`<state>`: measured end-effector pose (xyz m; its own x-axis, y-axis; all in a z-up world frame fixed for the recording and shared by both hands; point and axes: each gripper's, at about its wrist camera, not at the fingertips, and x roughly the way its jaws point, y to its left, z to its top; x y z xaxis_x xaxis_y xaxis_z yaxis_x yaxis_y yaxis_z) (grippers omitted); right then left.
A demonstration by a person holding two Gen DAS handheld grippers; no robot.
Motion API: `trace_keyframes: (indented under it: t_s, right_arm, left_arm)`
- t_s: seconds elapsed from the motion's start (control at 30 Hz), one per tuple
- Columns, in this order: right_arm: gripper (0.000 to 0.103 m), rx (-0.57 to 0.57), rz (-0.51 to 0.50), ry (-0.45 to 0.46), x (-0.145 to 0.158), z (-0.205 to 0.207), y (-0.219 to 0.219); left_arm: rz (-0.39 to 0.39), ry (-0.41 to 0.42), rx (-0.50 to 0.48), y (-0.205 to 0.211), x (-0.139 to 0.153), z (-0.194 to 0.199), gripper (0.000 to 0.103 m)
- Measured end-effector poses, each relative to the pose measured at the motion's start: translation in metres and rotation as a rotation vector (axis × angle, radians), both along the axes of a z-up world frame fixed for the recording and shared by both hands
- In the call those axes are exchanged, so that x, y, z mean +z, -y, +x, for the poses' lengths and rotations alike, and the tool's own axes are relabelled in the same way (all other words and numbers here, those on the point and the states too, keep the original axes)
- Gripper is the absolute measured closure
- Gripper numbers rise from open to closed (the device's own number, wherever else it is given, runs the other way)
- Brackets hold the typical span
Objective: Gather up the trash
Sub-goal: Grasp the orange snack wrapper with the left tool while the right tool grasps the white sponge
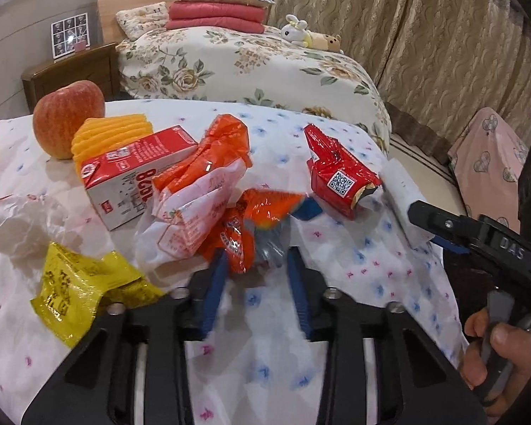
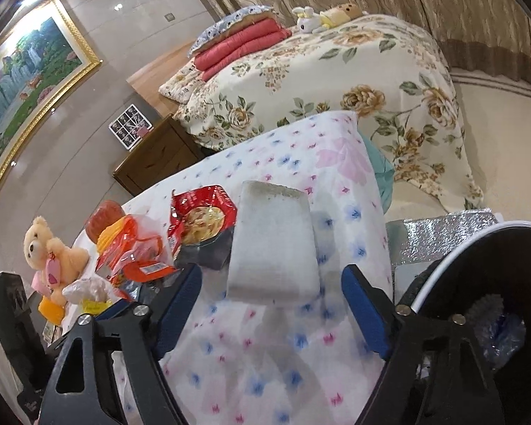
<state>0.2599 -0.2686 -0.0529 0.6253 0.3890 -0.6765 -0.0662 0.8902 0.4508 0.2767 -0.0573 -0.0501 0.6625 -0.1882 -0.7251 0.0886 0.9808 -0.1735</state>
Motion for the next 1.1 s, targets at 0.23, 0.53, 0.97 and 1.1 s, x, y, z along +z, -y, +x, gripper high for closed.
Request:
trace_keyframes:
  t_s: [0.23, 0.53, 0.97, 1.1]
  right_arm:
    - [0.054, 0.006, 0.006, -0.012, -0.006, 0.000, -0.002]
    - [0.055, -0.002, 0.037, 0.006, 0.001, -0.023, 0.001]
    - [0.055, -0.018, 0.064, 0.022, 0.009, -0.069, 0.008]
    - [0.055, -0.027, 0.064, 0.030, 0.013, -0.083, 0.013]
  left_arm:
    - [-0.020, 0.003, -0.016, 0.000, 0.000, 0.004, 0.098]
    - [-0.037, 0.024, -0.035, -0.002, 0.005, -0.014, 0.099]
    - [-0.053, 0.035, -0.092, 0.014, 0.015, -0.056, 0.099]
    - [-0.055, 0.044, -0.120, 0.026, 0.019, -0.067, 0.099]
